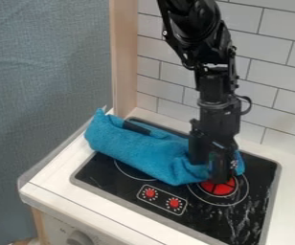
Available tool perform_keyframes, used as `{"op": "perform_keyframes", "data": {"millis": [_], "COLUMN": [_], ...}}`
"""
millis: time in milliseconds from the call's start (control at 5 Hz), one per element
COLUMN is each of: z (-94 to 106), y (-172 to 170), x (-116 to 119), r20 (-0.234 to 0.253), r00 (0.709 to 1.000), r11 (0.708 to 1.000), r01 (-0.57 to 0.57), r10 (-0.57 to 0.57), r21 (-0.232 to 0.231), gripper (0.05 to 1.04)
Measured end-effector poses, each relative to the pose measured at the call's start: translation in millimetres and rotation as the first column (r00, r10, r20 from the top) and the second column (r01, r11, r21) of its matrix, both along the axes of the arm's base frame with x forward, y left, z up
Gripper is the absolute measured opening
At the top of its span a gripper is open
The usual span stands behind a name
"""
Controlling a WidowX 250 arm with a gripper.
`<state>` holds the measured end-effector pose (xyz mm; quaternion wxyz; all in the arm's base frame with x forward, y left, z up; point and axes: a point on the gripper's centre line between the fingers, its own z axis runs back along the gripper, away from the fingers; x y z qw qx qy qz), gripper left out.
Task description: Unfolding the cloth from left to right
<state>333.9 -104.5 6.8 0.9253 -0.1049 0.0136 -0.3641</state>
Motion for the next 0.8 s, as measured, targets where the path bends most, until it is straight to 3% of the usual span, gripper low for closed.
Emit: {"op": "perform_keyframes", "data": {"millis": [600, 800], "z": [56.4, 60.9], "y": [-3, 4], "x": [1, -1], "r20": [0.107, 0.112], "r00": [0.994, 0.992], "r11": [0.999, 0.998], "r01": [0.030, 0.055], "r10": [-0.026, -0.055], "r21": [-0.037, 0.001], "gripper": [0.999, 0.999]}}
